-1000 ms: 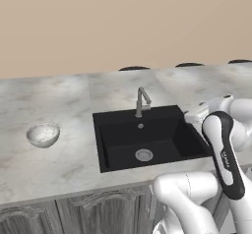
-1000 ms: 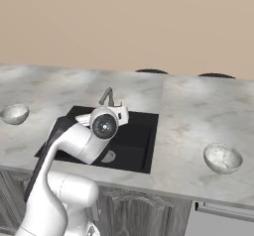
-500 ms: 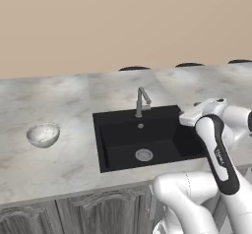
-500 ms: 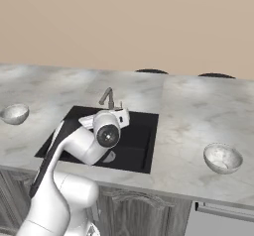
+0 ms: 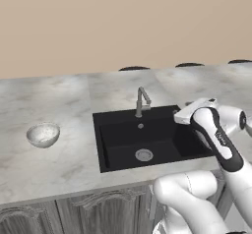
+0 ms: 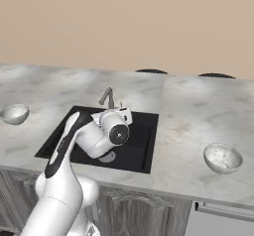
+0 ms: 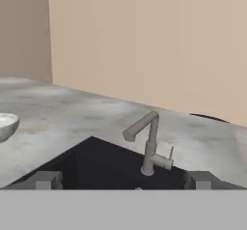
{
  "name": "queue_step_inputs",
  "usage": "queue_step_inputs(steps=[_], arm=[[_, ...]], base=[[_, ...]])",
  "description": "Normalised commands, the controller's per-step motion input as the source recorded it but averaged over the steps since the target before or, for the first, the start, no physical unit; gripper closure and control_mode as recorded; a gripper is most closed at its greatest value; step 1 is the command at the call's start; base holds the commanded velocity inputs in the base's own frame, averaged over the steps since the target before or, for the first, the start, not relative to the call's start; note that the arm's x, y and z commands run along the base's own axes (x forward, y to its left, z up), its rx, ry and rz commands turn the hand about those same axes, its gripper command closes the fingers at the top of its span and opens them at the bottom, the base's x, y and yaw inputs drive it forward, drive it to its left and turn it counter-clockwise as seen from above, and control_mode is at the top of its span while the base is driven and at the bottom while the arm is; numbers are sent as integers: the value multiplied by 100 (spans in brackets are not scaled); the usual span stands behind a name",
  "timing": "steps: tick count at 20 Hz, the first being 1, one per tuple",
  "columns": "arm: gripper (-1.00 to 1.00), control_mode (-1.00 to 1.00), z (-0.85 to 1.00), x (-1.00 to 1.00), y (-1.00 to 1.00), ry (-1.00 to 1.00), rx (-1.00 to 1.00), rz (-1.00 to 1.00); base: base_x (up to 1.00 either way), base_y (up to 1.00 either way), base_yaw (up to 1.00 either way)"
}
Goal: Rinse each bowl for a few seconds and place them down in the sink or on the counter.
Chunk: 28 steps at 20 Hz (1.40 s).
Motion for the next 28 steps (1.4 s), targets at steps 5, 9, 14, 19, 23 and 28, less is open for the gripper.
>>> queue_step_inputs(steps=[5, 9, 14, 19, 23, 28], arm=[[-100, -100, -20, 37, -6, -5, 2, 13], [-100, -100, -10, 24, 3, -12, 0, 5], [-100, -100, -2, 23, 15, -8, 0, 0], [-100, -100, -5, 22, 18, -1, 0, 0], [-100, -100, -1, 26, 3, 2, 0, 0], [-100, -100, 0, 27, -1, 6, 3, 0]], base=[[0, 0, 0], [0, 0, 0], [0, 0, 0], [0, 0, 0], [0, 0, 0], [0, 0, 0]])
